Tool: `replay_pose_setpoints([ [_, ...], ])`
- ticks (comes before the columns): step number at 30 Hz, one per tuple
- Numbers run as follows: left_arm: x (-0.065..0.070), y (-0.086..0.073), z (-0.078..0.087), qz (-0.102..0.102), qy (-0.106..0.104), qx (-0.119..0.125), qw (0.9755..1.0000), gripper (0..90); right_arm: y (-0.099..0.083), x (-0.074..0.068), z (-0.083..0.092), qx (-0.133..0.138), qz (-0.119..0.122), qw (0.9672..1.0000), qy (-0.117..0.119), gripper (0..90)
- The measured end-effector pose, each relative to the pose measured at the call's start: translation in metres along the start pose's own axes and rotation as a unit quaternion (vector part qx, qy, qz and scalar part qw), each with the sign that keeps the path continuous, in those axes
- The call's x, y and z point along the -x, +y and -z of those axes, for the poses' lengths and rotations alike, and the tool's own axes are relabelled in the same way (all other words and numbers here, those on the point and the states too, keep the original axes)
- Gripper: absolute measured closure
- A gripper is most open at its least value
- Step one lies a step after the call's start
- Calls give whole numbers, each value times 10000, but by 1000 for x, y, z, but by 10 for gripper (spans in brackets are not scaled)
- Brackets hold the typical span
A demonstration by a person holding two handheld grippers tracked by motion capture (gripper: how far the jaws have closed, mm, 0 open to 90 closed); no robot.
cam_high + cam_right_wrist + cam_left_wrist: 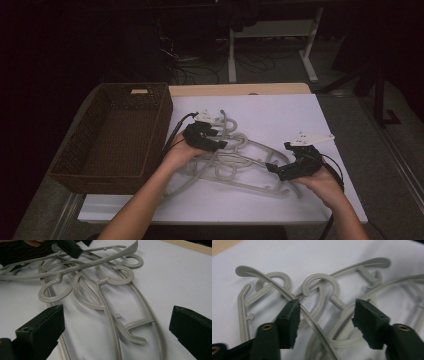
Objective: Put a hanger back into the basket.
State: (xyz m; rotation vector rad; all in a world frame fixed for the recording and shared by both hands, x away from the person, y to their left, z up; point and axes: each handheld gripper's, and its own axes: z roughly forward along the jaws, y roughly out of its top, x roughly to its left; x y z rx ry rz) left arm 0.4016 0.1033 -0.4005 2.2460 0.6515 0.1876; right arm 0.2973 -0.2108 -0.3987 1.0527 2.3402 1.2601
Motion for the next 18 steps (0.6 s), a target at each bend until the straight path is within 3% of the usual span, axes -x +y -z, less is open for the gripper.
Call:
replay_pose_setpoints([
  [10,-9,5,-31,131,364,-550,9977,497,1,0,2,52,8,10000,4,0],
  [16,-13,1,-41,274,473,-782,9954,541,1,0,2,58,16,10000,11,1],
  [18,-14,1,-43,369,402,-791,9954,564,1,0,2,64,18,10000,8,1],
])
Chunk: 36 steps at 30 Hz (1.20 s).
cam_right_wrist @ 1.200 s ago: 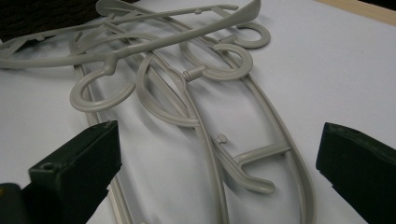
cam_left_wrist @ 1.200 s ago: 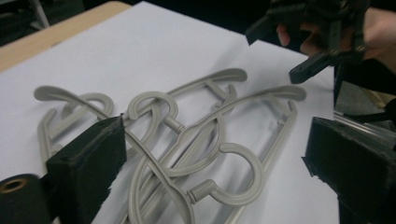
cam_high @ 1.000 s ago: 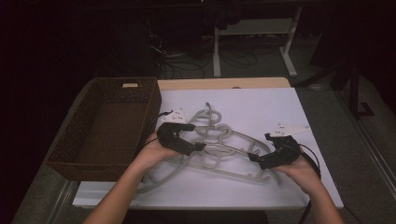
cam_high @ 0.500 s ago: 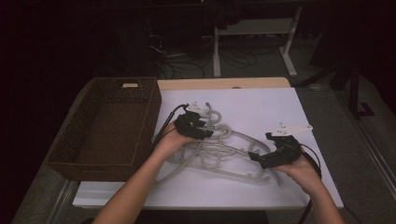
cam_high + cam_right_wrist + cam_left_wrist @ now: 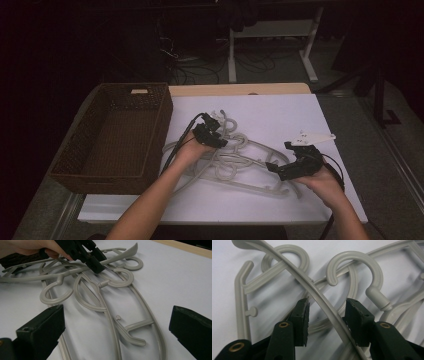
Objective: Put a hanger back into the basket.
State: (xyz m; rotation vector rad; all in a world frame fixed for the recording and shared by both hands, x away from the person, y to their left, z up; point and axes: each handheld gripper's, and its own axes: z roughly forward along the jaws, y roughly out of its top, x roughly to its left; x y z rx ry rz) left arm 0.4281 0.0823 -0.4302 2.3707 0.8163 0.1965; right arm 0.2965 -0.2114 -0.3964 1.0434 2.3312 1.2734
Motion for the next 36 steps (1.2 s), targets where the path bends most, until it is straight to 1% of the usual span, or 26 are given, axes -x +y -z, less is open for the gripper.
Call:
replay_pose_setpoints([
  [2,1,1,-1,59,-6,-7,10000,607,0,0,0,18,-5,10000,2,3],
  [4,2,2,-2,115,10,-39,9999,624,0,0,1,47,5,10000,-9,44],
  [6,2,3,-2,144,18,-48,9999,638,0,0,1,64,-3,10000,-22,44],
  [7,4,5,-2,186,74,-50,9998,647,1,0,2,78,-14,10000,-12,45],
  [8,5,6,-2,233,87,-14,9997,652,1,0,2,84,-10,10000,-9,45],
  [14,6,8,-4,429,104,48,9990,679,1,0,2,84,7,10000,14,46],
  [16,7,8,-3,470,142,101,9987,685,1,0,2,88,-2,10000,15,47],
  [18,6,9,-1,525,118,181,9984,689,1,0,3,97,-4,10000,17,47],
  [22,9,14,4,654,29,449,9968,705,1,0,3,110,4,9999,15,48],
  [25,12,24,5,614,20,536,9967,715,1,0,3,110,7,9999,17,48],
  [26,13,27,4,595,4,533,9968,715,2,0,3,105,7,9999,12,48],
  [27,13,27,4,595,4,533,9968,713,2,0,3,105,7,9999,12,48],
  [28,13,33,0,623,7,524,9967,712,2,0,3,103,8,9999,13,48],
  [34,9,51,-11,792,-94,495,9956,710,1,1,4,128,-6,9999,15,50],
  [36,7,55,-16,782,-28,285,9965,711,1,1,4,131,-12,9999,18,50],
])
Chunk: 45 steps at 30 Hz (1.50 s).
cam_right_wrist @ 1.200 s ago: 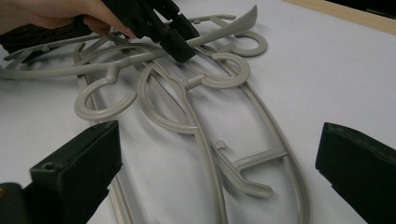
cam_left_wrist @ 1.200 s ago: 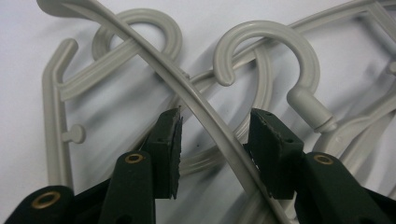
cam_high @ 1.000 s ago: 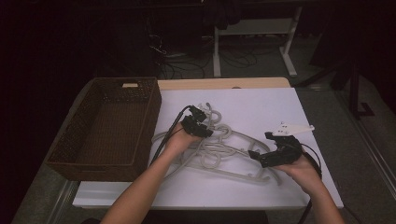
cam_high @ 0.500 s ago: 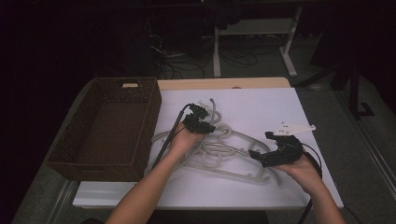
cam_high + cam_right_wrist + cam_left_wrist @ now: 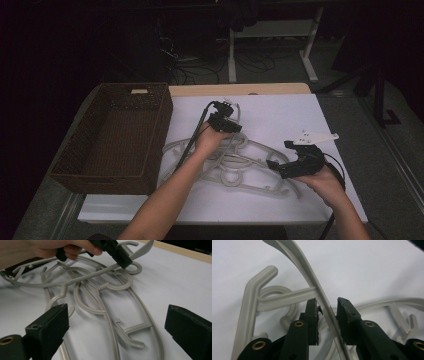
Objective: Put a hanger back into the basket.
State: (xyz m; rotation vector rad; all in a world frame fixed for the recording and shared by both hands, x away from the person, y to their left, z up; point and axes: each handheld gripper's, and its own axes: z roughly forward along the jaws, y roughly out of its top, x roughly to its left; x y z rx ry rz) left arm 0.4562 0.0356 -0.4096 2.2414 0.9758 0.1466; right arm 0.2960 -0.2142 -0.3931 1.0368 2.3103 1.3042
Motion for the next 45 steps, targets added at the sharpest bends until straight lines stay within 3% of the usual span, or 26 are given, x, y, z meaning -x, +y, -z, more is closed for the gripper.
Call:
replay_pose_setpoints([
  [2,-6,-1,-8,78,18,-124,9999,705,0,0,0,3,4,10000,8,51],
  [4,-9,-3,-12,20,36,-226,9997,675,0,0,0,11,9,10000,18,51],
  [7,-8,-4,-8,-180,190,-269,9993,520,0,0,1,21,15,10000,18,52],
  [12,-3,-9,19,-432,200,-36,9989,357,1,-1,1,34,19,10000,22,52],
  [16,2,-26,50,-584,76,213,9980,323,1,-2,0,12,22,10000,20,52],
  [21,11,-59,87,-718,21,429,9965,321,1,-3,-2,-14,38,10000,23,52],
  [26,24,-97,107,-805,-11,467,9957,349,0,-4,-4,-47,48,10000,30,52],
  [31,34,-133,110,-877,0,287,9957,406,0,-6,-6,-78,68,9999,48,52],
  [35,35,-156,110,-868,124,130,9961,466,-1,-6,-7,-92,83,9999,59,52],
  [40,36,-175,109,-881,284,-151,9956,524,-2,-7,-9,-117,92,9999,67,53],
  [45,37,-181,107,-867,392,-388,9947,635,-2,-8,-9,-143,112,9998,53,55],
])
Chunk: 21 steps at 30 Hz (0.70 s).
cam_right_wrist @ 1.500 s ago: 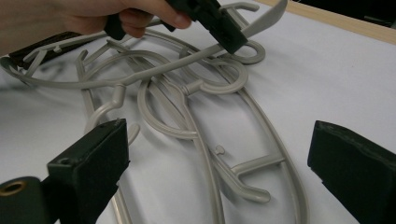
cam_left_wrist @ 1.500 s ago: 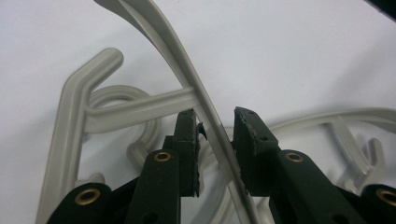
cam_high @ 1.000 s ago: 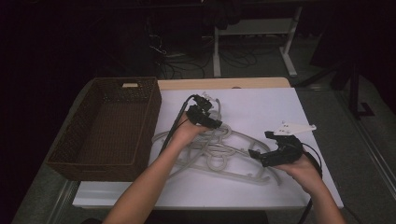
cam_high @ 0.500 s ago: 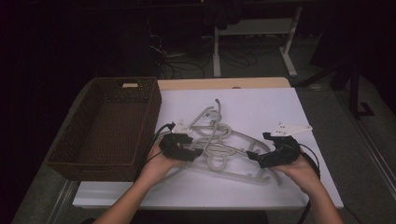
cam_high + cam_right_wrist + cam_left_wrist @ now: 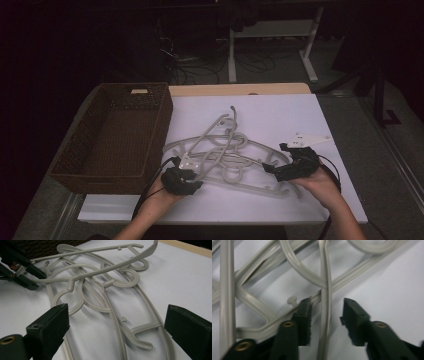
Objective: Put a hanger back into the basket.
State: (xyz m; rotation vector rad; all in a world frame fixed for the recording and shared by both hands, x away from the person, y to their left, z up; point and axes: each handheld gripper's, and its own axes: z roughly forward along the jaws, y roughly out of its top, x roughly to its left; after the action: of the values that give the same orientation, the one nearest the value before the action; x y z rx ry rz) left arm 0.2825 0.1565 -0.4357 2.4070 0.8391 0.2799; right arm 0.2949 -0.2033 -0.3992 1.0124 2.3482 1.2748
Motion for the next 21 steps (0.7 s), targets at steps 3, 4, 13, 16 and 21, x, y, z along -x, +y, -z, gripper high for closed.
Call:
replay_pose_setpoints([
  [3,-1,0,1,18,16,-12,10000,725,0,0,0,14,-1,10000,14,56],
  [4,0,0,1,18,-29,11,10000,761,0,0,0,11,-4,10000,13,57],
  [13,3,7,8,-2,-149,94,9998,821,0,0,0,28,-5,10000,27,57],
  [16,3,12,14,28,-206,246,9995,820,0,1,1,53,-17,10000,22,58],
  [21,0,28,20,61,-190,466,9987,821,0,2,3,107,-60,9999,19,59],
])
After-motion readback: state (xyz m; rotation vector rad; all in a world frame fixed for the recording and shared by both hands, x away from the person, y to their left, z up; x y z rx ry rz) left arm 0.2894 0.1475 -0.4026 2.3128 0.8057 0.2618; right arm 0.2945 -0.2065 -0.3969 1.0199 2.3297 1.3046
